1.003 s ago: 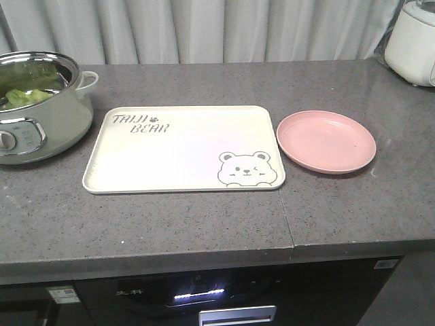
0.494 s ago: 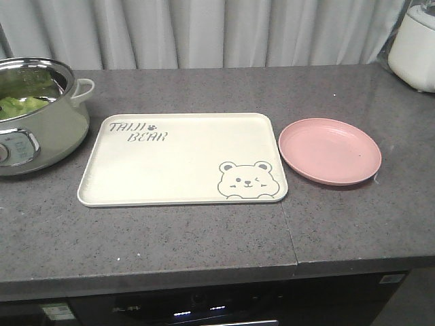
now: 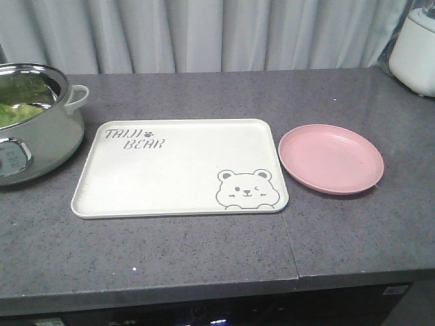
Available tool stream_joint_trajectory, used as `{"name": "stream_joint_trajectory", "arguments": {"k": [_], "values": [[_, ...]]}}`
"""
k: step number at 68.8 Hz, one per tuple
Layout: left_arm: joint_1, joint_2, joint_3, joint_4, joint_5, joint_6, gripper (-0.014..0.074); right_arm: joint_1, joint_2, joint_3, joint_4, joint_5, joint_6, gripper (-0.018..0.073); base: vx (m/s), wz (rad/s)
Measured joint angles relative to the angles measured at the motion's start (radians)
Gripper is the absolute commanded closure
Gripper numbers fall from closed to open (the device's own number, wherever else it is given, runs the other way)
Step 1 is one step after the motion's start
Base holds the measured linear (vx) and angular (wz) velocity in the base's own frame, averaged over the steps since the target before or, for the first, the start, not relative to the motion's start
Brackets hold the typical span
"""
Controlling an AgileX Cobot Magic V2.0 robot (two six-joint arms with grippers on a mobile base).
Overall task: Transfer vegetables to tray and serve
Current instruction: 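Drive closer and align the base in front of the tray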
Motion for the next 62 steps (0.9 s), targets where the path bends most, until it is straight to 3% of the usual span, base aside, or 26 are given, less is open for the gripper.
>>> {"name": "stream_joint_trajectory", "arguments": {"k": [62], "values": [[0.000,0.000,0.000,0.000,0.000,0.000,0.0602,0.000,0.000,0.000,0.000,0.000,0.000,0.0562,0.03,-0.01]]}}
